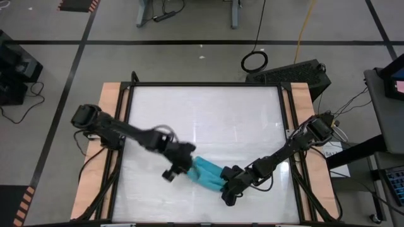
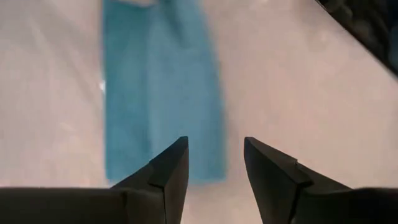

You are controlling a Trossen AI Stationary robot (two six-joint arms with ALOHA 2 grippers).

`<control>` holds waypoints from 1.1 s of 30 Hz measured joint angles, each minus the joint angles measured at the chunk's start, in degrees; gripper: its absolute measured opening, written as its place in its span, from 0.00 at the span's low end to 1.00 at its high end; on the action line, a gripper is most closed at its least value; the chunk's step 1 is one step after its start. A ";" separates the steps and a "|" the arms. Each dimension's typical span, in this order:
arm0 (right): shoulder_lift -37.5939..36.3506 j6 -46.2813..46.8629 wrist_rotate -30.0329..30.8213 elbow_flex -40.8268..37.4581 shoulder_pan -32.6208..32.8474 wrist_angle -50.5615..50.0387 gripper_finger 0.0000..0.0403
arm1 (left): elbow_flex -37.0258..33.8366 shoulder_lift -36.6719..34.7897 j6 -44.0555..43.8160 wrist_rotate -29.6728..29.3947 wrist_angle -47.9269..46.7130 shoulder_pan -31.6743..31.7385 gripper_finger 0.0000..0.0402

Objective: Roll towel
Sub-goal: Roll the blue towel

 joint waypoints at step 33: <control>-0.09 3.26 -0.95 0.02 0.04 12.95 0.02 | -12.57 10.92 28.49 -38.71 31.80 -15.03 0.40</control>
